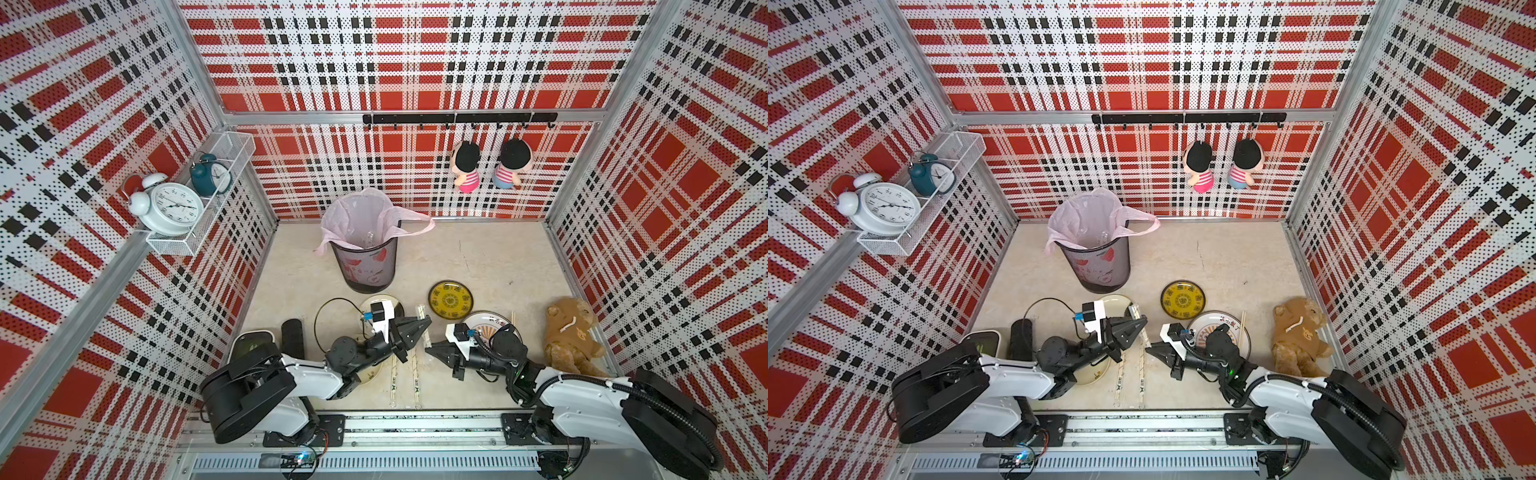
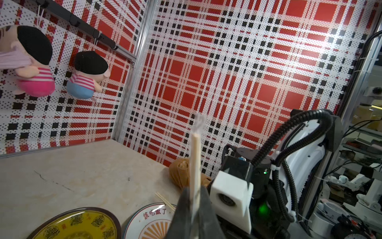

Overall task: Remove the packaging of disposable chopsticks
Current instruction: Remove the packet bag from the disposable chopsticks.

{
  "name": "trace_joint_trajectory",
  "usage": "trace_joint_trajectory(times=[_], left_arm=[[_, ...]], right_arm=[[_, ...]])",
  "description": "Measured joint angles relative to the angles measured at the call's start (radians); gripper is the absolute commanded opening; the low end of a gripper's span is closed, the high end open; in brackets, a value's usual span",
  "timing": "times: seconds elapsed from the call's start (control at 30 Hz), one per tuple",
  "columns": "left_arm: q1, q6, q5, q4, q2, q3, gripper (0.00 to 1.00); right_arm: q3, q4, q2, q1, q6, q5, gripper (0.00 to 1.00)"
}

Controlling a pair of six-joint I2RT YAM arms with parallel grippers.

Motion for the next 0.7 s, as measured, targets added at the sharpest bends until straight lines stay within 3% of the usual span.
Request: trace_joint_trajectory(times=[0.33, 0.7], left_arm=[[0.001, -0.003, -0.002, 0.008, 0.009, 0.0, 0.0], [-0.003, -0.004, 0.013, 0.051, 0.066, 0.022, 0.07]], right_arm=[[0.008, -0.019, 0.0, 0.0, -0.003, 0.004, 0.0], [0.033, -0.138, -0.069, -0.004, -0.031, 0.017, 0.0]])
